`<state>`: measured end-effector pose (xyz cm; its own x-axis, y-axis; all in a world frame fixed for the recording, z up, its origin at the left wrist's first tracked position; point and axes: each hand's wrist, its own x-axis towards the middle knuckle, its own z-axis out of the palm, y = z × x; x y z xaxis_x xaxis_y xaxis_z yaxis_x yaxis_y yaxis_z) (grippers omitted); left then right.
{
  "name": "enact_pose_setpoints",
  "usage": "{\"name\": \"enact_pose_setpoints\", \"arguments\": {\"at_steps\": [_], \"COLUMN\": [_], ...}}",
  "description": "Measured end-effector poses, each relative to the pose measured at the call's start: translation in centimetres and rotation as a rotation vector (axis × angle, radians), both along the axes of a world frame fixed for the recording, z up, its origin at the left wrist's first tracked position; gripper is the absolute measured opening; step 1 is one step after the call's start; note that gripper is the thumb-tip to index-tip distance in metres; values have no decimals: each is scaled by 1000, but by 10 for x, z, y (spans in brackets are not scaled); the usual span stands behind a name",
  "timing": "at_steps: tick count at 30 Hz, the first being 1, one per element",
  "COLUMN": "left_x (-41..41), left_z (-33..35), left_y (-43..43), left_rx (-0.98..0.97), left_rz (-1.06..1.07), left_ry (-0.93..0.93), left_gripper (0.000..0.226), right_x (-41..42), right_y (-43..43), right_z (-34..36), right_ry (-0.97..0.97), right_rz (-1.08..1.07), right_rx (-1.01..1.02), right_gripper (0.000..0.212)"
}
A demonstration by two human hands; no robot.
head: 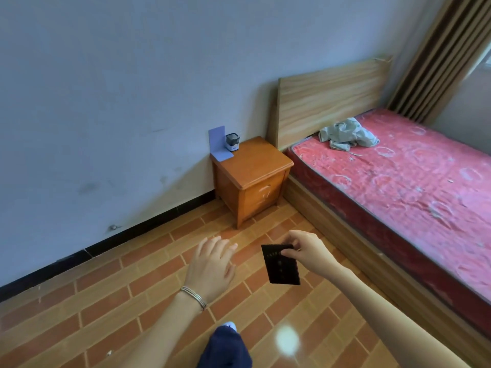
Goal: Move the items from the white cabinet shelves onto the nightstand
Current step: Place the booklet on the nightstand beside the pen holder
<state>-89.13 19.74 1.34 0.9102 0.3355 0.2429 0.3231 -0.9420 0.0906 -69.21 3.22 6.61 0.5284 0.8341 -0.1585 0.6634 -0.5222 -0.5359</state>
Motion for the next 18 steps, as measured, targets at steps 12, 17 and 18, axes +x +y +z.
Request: {"name": "enact_pose_setpoints", "arguments": {"at_steps": [12, 17, 18], "left_x": [145, 181, 189], "left_z": [16, 6, 3], "left_y": [162, 197, 206], "left_rx": [3, -6, -8], "left_rz": [-55, -58, -46], "left_ry": [-52, -31, -30], "left_gripper": [45, 45, 42], "right_x": [138, 184, 193], "right_y": [167, 207, 215], "right_z": [16, 5, 2], "right_ry": [39, 91, 104], "right_rz": [-39, -31, -27], "right_rx": [18, -1, 0], "right_gripper": [11, 10, 9]}}
